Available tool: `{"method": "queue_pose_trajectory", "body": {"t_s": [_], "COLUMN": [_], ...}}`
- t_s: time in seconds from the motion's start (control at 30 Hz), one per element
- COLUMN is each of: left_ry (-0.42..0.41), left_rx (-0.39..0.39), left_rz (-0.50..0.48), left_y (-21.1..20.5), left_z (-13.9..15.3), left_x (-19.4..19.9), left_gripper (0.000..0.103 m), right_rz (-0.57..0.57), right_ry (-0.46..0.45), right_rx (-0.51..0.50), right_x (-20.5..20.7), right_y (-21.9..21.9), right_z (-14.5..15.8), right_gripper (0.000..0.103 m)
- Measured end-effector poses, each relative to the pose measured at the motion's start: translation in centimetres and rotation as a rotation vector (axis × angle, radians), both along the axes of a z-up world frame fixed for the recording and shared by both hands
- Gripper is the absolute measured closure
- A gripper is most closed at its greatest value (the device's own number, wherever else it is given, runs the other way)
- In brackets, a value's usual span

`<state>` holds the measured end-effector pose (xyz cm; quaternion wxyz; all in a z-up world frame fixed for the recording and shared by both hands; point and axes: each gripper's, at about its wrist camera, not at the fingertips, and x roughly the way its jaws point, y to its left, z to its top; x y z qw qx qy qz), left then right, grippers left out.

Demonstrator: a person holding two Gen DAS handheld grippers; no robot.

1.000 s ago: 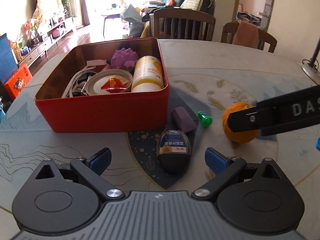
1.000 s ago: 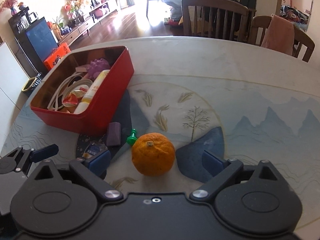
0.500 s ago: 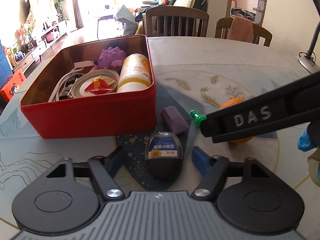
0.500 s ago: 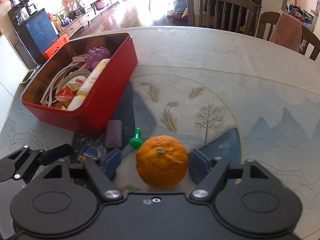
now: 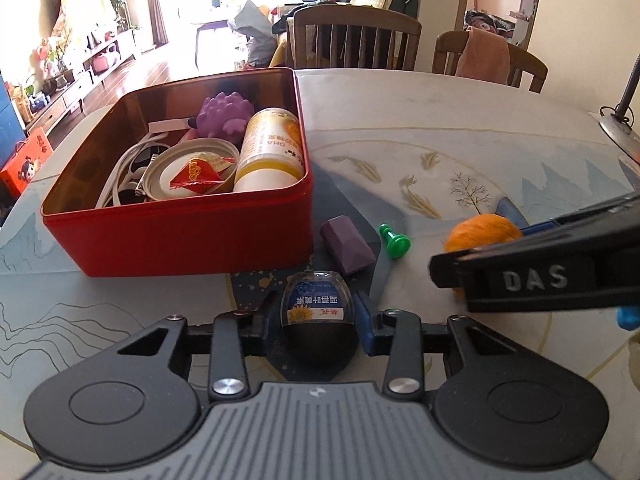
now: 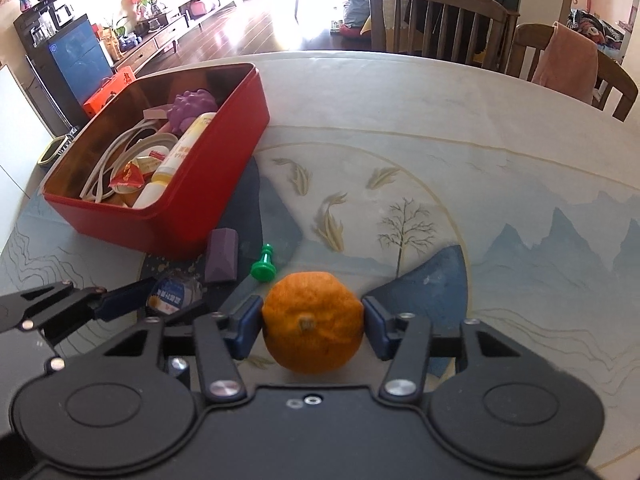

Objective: Organize rigid objects
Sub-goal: 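Grasp the small dark bottle with the left tool while the right tool grasps the orange, then lift the dark bottle with the left tool while the right tool lifts the orange, then carry the dark bottle and orange into the red tin box and open both tools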

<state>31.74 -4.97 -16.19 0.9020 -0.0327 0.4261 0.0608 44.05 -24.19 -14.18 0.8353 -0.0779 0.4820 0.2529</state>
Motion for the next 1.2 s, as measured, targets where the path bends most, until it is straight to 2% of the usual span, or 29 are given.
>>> {"method": "queue_pose_trajectory", "body": {"t_s": [0.23,0.53,0.97,1.2], "left_ry": [0.002,-0.031,-0.127,-0.148], "left_rx": [-0.004,-0.019,-0.001,-0.017], "left_rz": [0.026,0.069,0.104,0.092], "left_y": [0.7,1.5,2.7,4.6], "left_z": [0.6,3.1,10.0,12.8], "left_x": [-1.1,-3.7,-7.5,-7.5], "left_gripper": [0.065,0.065,0.065,0.065], "right_rz": [0.019,0.079,0.196,0.238], "right_ry": [-0.013,-0.061,-0.148,-0.189], "right_rx": [0.002,0.020,0.083,0.095], "right_x": [-2.1,-5.3,-9.6,-10.4], "right_y": [-1.2,-2.2,-1.9,-0.1], "right_z": [1.0,4.3,9.6,11.2], "right_gripper": [0.051,0.051,0.051,0.051]}}
